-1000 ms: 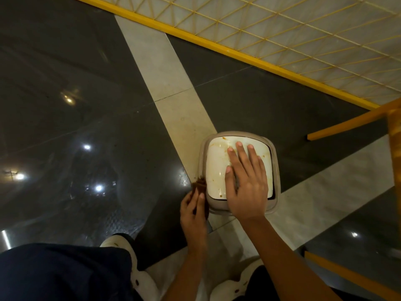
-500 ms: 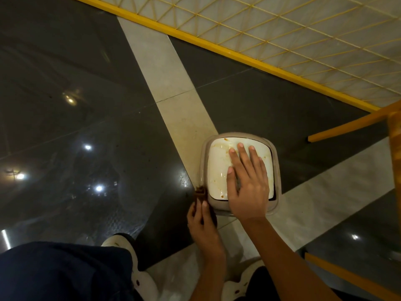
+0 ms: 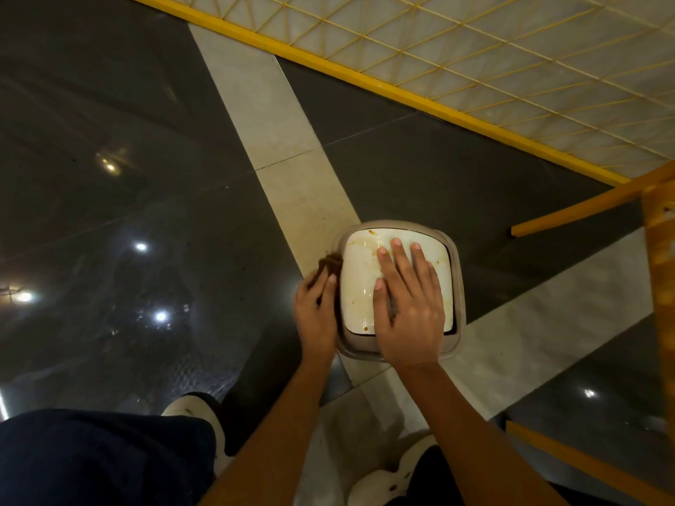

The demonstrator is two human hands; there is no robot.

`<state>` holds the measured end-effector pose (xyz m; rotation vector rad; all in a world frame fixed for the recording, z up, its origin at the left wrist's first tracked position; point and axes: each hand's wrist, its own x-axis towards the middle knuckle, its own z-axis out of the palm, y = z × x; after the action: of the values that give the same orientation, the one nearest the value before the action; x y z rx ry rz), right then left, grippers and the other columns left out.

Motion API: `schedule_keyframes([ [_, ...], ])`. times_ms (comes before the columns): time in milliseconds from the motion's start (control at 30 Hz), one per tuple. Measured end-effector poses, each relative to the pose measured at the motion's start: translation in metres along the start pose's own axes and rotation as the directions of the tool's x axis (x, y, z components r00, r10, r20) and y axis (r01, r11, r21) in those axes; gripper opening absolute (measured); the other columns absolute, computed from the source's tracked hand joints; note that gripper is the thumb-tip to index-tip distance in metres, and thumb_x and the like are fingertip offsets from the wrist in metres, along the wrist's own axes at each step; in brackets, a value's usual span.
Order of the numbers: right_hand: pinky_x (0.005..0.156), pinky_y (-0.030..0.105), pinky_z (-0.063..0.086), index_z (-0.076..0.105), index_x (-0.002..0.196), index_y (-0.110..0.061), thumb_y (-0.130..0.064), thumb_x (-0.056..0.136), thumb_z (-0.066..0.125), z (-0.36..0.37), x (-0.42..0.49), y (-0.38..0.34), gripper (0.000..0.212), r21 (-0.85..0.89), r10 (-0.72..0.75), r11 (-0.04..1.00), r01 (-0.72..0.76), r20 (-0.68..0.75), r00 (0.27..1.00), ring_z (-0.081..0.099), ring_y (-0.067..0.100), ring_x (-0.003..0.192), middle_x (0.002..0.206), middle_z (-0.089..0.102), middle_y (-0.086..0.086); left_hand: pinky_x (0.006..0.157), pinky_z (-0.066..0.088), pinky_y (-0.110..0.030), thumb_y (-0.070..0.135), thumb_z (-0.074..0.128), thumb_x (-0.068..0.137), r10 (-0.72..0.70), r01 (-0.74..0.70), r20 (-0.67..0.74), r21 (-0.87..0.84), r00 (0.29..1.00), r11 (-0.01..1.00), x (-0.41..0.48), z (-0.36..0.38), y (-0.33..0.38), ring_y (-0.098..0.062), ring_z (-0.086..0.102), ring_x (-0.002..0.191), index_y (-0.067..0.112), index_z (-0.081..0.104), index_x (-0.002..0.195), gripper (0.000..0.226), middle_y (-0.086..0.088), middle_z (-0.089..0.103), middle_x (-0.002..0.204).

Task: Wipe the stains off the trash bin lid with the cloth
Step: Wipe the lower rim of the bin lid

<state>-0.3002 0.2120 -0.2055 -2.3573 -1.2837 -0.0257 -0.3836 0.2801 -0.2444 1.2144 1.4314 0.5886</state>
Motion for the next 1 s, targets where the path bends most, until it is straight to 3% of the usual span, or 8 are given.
schedule_keyframes([
  [133,0.112,0.047,0.026,0.044,0.137,-0.018,-0.034,0.098,0.027,-0.001,0.0,-0.001,0.046,0.004,0.011,1.0,-0.011,0.011,1.0,0.026,0.021,0.14,0.146,0.039,0.002,0.1,0.04,-0.027,0.023,0.053,0.093,0.081,-0.083,0.101,0.019,0.992,0.996,0.047,0.009,0.023,-0.018,0.051,0.116,0.013,0.06,0.122,0.032,-0.002,0.056,0.124],
  [200,0.112,0.047,0.026,0.044,0.137,-0.018,-0.035,0.098,0.025,-0.001,0.0,-0.001,0.047,0.013,0.014,1.0,-0.014,0.008,1.0,0.025,0.021,0.14,0.146,0.039,0.002,0.1,0.041,-0.028,0.023,0.053,0.093,0.07,-0.07,0.113,-0.002,0.991,0.998,0.05,0.012,0.025,-0.017,0.052,0.114,0.012,0.06,0.121,0.031,-0.005,0.056,0.124],
  [300,0.112,0.047,0.026,0.044,0.137,-0.018,-0.035,0.098,0.027,0.0,-0.001,-0.001,0.046,0.023,0.007,1.0,-0.007,-0.002,1.0,0.026,0.022,0.14,0.146,0.039,0.002,0.096,0.043,-0.024,0.024,0.052,0.093,0.055,-0.054,0.07,-0.019,0.996,0.998,0.027,0.005,0.016,-0.012,0.052,0.111,0.015,0.06,0.121,0.031,0.001,0.054,0.123],
  [467,0.113,0.045,0.025,0.043,0.137,-0.019,-0.033,0.097,0.03,0.0,0.0,0.0,0.045,0.013,0.003,1.0,-0.003,-0.003,1.0,0.027,0.022,0.14,0.146,0.04,0.002,0.078,0.035,0.004,0.019,0.051,0.093,0.055,-0.055,0.024,-0.011,0.998,0.998,-0.002,-0.004,0.003,-0.005,0.047,0.106,0.013,0.059,0.121,0.03,0.007,0.048,0.115],
  [600,0.112,0.047,0.026,0.044,0.137,-0.018,-0.034,0.098,0.027,-0.001,0.0,-0.001,0.046,0.005,0.01,1.0,-0.01,0.009,1.0,0.027,0.022,0.14,0.146,0.039,0.002,0.079,0.036,-0.003,0.02,0.052,0.093,0.068,-0.069,0.061,0.013,0.996,0.998,0.026,0.005,0.022,-0.004,0.046,0.104,0.011,0.059,0.121,0.031,0.007,0.047,0.113],
  [767,0.111,0.048,0.028,0.045,0.137,-0.018,-0.036,0.099,0.022,-0.001,-0.001,-0.001,0.048,0.007,0.01,1.0,-0.01,0.007,1.0,0.026,0.021,0.14,0.146,0.039,0.002,0.087,0.033,-0.007,0.019,0.053,0.093,0.082,-0.087,0.104,0.048,0.991,0.995,0.048,0.011,0.033,-0.014,0.05,0.11,0.009,0.06,0.121,0.031,-0.007,0.053,0.123],
  [867,0.112,0.046,0.027,0.043,0.137,-0.018,-0.033,0.098,0.029,0.0,-0.001,0.0,0.045,0.008,0.002,1.0,-0.002,-0.003,1.0,0.026,0.021,0.14,0.146,0.039,0.002,0.088,0.036,-0.014,0.022,0.051,0.094,0.039,-0.044,0.088,0.053,0.995,0.998,0.023,0.001,0.024,-0.007,0.047,0.107,0.012,0.059,0.122,0.031,-0.002,0.052,0.122],
  [1000,0.113,0.045,0.026,0.044,0.137,-0.018,-0.033,0.097,0.03,0.001,-0.001,0.001,0.044,0.006,-0.003,1.0,0.003,-0.006,1.0,0.027,0.022,0.14,0.146,0.04,0.002,0.083,0.037,-0.001,0.015,0.055,0.091,-0.037,0.038,0.073,-0.01,0.997,0.999,-0.022,-0.019,0.0,-0.012,0.05,0.111,0.01,0.06,0.12,0.03,-0.002,0.052,0.121],
])
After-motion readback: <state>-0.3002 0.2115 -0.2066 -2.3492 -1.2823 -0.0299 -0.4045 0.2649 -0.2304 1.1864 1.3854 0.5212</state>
